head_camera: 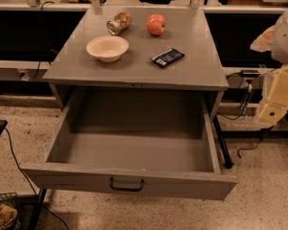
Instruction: Place apple into top drawer
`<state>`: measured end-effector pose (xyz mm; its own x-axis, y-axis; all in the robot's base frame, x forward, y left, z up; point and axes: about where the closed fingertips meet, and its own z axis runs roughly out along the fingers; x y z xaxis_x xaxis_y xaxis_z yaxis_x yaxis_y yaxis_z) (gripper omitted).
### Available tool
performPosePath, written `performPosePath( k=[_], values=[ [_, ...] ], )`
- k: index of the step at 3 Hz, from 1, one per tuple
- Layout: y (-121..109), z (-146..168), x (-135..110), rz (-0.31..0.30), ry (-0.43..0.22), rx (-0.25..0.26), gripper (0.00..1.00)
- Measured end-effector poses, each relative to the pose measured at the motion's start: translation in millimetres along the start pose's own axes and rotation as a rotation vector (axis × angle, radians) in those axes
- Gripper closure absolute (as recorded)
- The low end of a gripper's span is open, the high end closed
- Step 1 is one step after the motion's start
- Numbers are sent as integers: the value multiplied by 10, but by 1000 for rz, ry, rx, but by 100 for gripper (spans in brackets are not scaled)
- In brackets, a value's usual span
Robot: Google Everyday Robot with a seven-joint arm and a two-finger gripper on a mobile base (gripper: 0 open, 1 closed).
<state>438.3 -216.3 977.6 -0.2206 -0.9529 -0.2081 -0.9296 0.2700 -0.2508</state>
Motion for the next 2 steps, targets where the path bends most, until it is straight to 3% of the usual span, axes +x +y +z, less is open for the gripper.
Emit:
performPosePath(
  k=[2],
  values=[
    [-55, -11, -76, -19, -5, 8, 0]
  ],
)
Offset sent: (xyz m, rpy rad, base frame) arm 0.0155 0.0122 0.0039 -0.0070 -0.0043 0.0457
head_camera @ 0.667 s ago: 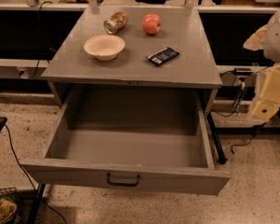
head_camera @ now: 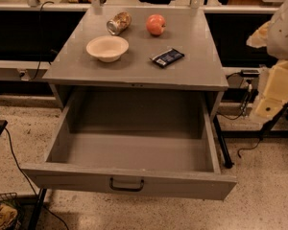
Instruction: Place apple into top drawer
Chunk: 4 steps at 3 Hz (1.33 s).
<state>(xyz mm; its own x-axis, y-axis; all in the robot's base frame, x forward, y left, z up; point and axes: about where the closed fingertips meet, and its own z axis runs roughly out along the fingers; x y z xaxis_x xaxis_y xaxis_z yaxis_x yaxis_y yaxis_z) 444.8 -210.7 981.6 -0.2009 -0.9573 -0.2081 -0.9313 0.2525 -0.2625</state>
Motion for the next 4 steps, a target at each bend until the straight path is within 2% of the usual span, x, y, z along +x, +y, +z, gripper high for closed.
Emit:
performPosePath(
  k=[1, 2, 3, 4],
  values=[
    [-480, 2, -367, -89, -80, 80, 0],
    [-1361, -73, -1142, -195, -309, 239, 0],
    [-1920, 21, -1655, -196, -515, 321, 0],
    [-2062, 24, -1693, -182, -548, 346, 0]
  ],
)
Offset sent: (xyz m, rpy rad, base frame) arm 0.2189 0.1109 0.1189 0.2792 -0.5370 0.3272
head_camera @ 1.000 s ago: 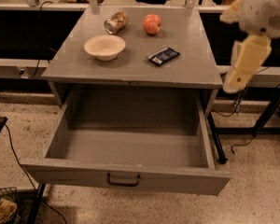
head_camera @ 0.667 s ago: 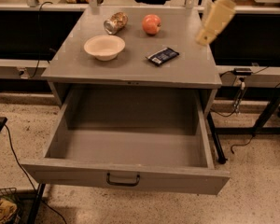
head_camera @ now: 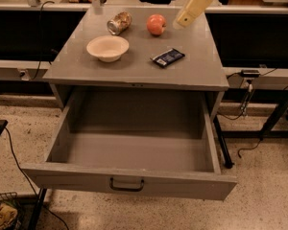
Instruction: Place apple into top drawer
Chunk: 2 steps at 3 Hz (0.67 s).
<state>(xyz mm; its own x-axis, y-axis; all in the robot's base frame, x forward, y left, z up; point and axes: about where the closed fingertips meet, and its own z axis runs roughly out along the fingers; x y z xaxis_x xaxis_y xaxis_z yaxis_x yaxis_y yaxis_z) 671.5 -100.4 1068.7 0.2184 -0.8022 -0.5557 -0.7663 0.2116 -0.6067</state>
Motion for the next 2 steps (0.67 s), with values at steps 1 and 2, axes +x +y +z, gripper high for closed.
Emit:
performPosePath(
  k=[1, 2],
  values=[
    [0, 0, 0, 0, 0, 0, 0],
    [-196, -206, 68, 81, -80, 91, 0]
  ],
)
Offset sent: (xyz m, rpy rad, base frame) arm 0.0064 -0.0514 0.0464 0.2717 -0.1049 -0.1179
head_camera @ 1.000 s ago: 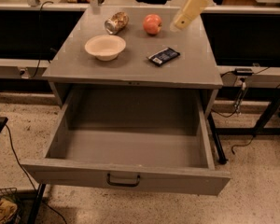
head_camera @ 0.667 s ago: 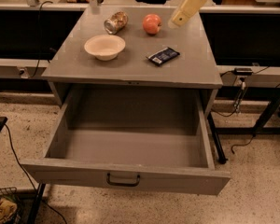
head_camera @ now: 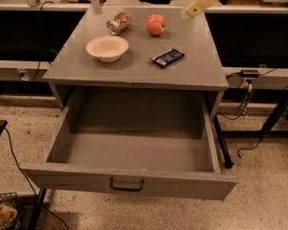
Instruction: Place apple into top drawer
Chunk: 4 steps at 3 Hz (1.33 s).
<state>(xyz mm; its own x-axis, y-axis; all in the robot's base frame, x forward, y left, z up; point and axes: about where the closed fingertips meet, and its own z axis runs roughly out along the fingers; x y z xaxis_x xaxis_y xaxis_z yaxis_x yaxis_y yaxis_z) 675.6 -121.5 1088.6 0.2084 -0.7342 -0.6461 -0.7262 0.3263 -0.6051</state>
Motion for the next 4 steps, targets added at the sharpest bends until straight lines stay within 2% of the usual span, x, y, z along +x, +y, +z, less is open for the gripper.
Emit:
performPosePath(
  k=[1, 2, 3, 4],
  values=[
    [-179, -537, 672, 69, -91, 41, 0],
    [-28, -1267, 2096, 153, -58, 1, 0],
    [-28, -1267, 2096, 153, -58, 1, 0],
    [-20, -1120, 2020, 188, -78, -20, 0]
  ],
)
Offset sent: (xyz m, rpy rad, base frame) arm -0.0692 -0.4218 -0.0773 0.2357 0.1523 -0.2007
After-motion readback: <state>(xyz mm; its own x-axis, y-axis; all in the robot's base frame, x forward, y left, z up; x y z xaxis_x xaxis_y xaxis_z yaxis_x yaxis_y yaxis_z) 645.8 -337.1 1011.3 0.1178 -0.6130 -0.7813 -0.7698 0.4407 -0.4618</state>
